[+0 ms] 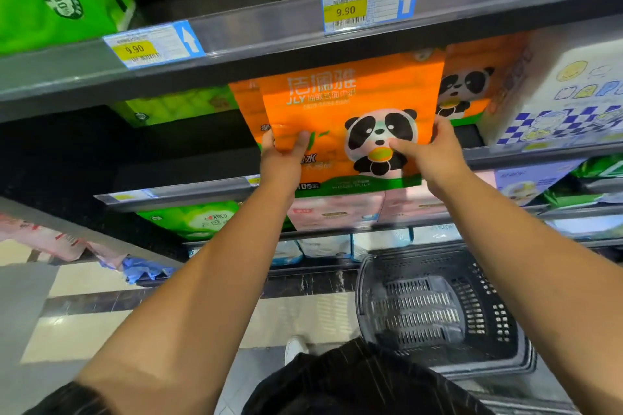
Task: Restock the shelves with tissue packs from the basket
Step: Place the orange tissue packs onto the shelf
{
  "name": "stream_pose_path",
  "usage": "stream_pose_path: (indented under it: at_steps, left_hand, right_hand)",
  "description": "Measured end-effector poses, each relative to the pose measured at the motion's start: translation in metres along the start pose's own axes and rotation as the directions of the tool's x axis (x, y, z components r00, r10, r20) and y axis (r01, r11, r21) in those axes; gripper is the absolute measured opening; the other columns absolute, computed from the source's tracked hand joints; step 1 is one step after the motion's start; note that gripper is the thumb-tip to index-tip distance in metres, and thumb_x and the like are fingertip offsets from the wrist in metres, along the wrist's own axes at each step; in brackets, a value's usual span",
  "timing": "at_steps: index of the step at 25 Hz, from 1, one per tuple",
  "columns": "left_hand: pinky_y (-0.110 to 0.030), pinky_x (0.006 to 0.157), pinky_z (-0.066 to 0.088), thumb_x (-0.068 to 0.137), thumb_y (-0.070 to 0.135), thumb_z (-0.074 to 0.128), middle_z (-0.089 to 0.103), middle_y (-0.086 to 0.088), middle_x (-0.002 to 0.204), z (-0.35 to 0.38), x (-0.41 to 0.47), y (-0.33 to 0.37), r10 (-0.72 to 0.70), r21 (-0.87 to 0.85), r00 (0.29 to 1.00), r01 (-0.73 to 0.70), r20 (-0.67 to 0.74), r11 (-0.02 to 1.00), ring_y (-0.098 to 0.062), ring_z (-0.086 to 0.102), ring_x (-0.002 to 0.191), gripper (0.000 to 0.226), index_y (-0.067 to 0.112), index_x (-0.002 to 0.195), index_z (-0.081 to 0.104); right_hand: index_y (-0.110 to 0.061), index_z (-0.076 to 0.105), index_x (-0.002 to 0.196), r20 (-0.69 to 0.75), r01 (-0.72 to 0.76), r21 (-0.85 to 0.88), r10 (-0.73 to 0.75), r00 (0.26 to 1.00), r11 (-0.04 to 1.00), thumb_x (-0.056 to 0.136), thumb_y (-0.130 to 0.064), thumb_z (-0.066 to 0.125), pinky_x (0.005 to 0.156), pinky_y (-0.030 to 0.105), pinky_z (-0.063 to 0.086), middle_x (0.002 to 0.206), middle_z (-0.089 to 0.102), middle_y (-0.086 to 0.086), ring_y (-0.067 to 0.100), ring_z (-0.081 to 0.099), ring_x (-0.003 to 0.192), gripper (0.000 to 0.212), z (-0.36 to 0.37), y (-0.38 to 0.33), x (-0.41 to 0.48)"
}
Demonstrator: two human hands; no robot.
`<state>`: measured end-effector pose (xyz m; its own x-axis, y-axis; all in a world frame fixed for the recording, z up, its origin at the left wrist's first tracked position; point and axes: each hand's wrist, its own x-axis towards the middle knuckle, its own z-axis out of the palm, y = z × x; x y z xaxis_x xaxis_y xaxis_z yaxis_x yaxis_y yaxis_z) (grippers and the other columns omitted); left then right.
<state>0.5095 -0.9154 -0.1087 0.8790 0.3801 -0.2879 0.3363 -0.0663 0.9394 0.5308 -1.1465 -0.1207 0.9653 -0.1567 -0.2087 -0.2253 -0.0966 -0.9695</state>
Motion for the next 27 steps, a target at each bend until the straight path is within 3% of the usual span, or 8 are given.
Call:
stream_pose_path:
  at_steps: [4,9,12,15,19,22,25,27]
  left_hand:
    - [-0.041,0.093,0.045,0.088,0.046,0.063,0.057,0.005,0.124,-0.002,0.004,-0.006,0.001,0.006,0.997,-0.001,0.071,1.000,-0.019,0.053,0.112,0.059,0.034,0.137,0.032]
    - [-0.034,0.088,0.050,0.079,0.018,0.078,0.058,0.006,0.123,-0.014,0.006,-0.016,0.082,0.007,0.991,-0.084,0.107,0.996,-0.012,0.055,0.109,0.076,0.035,0.137,0.033]
    - [-0.031,0.085,0.050,0.078,0.013,0.078,0.055,0.007,0.126,-0.018,0.014,-0.017,0.122,0.046,0.985,-0.129,0.124,0.991,-0.008,0.054,0.108,0.080,0.036,0.138,0.030]
    - [-0.039,0.092,0.050,0.077,0.018,0.080,0.058,0.003,0.125,-0.014,0.021,-0.021,0.161,0.086,0.985,-0.166,0.067,0.982,-0.017,0.055,0.114,0.074,0.032,0.136,0.036]
    - [-0.046,0.101,0.046,0.082,0.032,0.075,0.062,0.007,0.109,-0.010,0.031,-0.030,0.060,0.137,0.996,-0.069,0.066,0.988,-0.019,0.057,0.109,0.061,0.021,0.132,0.042]
    - [-0.037,0.098,0.042,0.087,0.043,0.065,0.056,0.008,0.115,-0.007,0.030,-0.030,0.065,0.193,0.993,-0.082,0.097,0.978,-0.018,0.052,0.115,0.063,0.023,0.139,0.034]
    - [-0.034,0.094,0.036,0.092,0.057,0.048,0.052,0.002,0.130,-0.008,0.026,-0.030,0.038,0.383,0.989,-0.091,0.144,0.919,-0.022,0.047,0.120,0.068,0.028,0.147,0.021]
    - [-0.040,0.102,0.036,0.088,0.071,0.036,0.051,-0.007,0.134,-0.012,0.028,-0.031,0.006,0.596,0.993,-0.076,0.119,0.800,-0.033,0.046,0.124,0.072,0.031,0.147,0.023]
  right_hand:
    - [-0.032,0.025,0.144,0.129,-0.082,-0.011,0.082,0.988,0.997,0.087,-0.029,0.071,0.100,0.049,0.046,0.122,0.057,-0.007,0.021,0.055,0.116,0.073,0.007,0.013,-0.003]
    - [-0.018,0.036,0.134,0.050,-0.029,0.022,0.027,0.998,0.999,0.078,-0.003,0.077,0.088,0.051,0.055,0.116,0.061,0.001,0.023,0.061,0.107,0.071,0.010,0.016,-0.003]
    - [-0.017,0.041,0.127,0.024,-0.026,0.023,0.026,0.999,0.999,0.079,-0.002,0.075,0.079,0.051,0.057,0.107,0.063,0.000,0.019,0.065,0.096,0.061,0.010,0.018,-0.001]
    - [-0.019,0.045,0.122,-0.006,-0.007,0.038,0.007,1.000,0.999,0.078,-0.004,0.077,0.082,0.052,0.056,0.103,0.063,-0.004,0.015,0.064,0.095,0.056,0.012,0.021,0.003]
    - [-0.016,0.050,0.125,-0.024,0.026,-0.038,-0.027,0.999,0.999,0.074,-0.012,0.082,0.088,0.048,0.055,0.112,0.065,-0.001,0.017,0.064,0.103,0.060,0.013,0.026,0.012]
    - [-0.013,0.052,0.126,-0.053,0.057,-0.061,-0.060,0.997,0.997,0.074,-0.013,0.082,0.090,0.040,0.055,0.111,0.065,-0.001,0.016,0.064,0.102,0.061,0.014,0.027,0.016]
    - [-0.014,0.051,0.127,-0.025,0.061,-0.113,-0.064,0.998,0.992,0.075,-0.022,0.082,0.089,0.041,0.055,0.114,0.065,0.000,0.018,0.063,0.104,0.061,0.009,0.033,0.021]
    - [-0.016,0.048,0.129,0.030,0.042,-0.253,-0.035,0.999,0.966,0.076,-0.044,0.078,0.090,0.046,0.053,0.116,0.064,0.001,0.023,0.061,0.107,0.067,0.004,0.036,0.022]
